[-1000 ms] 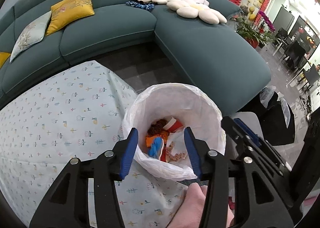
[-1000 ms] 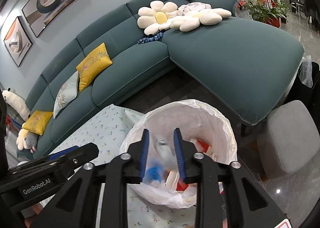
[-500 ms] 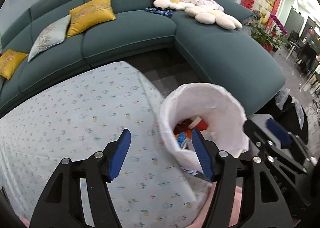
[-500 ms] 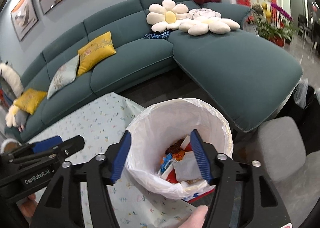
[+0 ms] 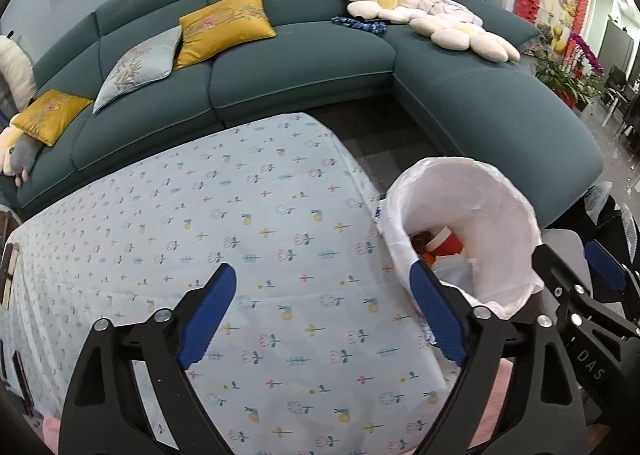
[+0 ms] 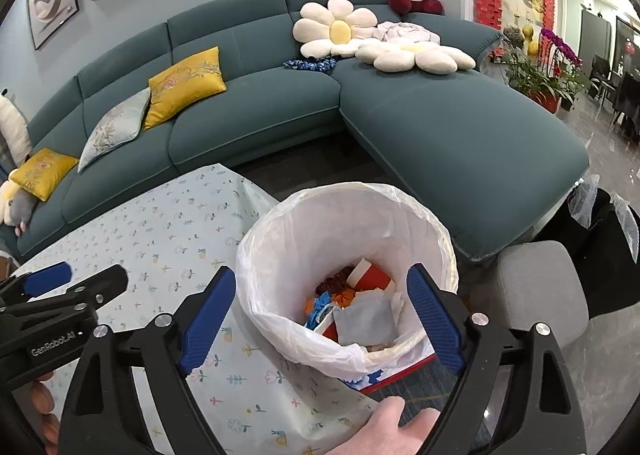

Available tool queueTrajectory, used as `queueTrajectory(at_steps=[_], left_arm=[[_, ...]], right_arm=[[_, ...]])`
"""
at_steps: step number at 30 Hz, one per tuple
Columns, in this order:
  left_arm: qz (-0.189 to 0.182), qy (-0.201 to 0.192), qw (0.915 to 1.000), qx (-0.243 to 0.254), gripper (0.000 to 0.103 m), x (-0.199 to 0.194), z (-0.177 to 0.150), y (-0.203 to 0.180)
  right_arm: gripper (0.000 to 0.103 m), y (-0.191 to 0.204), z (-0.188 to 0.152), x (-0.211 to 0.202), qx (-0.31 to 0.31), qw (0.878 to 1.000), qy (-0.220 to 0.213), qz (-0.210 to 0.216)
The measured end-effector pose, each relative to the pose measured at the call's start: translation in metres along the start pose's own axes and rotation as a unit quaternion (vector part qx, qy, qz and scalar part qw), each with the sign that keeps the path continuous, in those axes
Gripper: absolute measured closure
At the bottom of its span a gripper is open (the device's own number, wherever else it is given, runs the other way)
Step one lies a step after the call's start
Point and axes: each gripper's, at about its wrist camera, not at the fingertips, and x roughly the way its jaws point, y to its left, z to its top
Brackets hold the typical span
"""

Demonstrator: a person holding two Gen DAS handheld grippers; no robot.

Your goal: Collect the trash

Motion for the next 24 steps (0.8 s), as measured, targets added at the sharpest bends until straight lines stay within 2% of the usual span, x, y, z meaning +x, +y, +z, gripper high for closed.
queueTrajectory(at_steps=[8,15,17,24], left_arm=[[0.021,0.008,0.9998,0.003,0.012,0.008,-0.004,0.0],[0.024,0.01,0.9997,0.005,0.011,0.012,-0.006,-0.002],[0.025,0.012,0.9996,0.006,0.011,0.014,-0.007,-0.003],[0.025,0.012,0.9995,0.013,0.011,0.015,-0.011,-0.009]], right_arm=[[0.018,0.001,-0.009,0.012,0.002,1.0,0.01,-0.006],[0.017,-0.001,-0.014,0.016,-0.002,1.0,0.015,-0.007],[0.006,0.0,-0.014,0.017,-0.004,1.0,0.016,-0.005],[0.007,0.003,-0.014,0.017,-0.014,1.0,0.014,-0.007]])
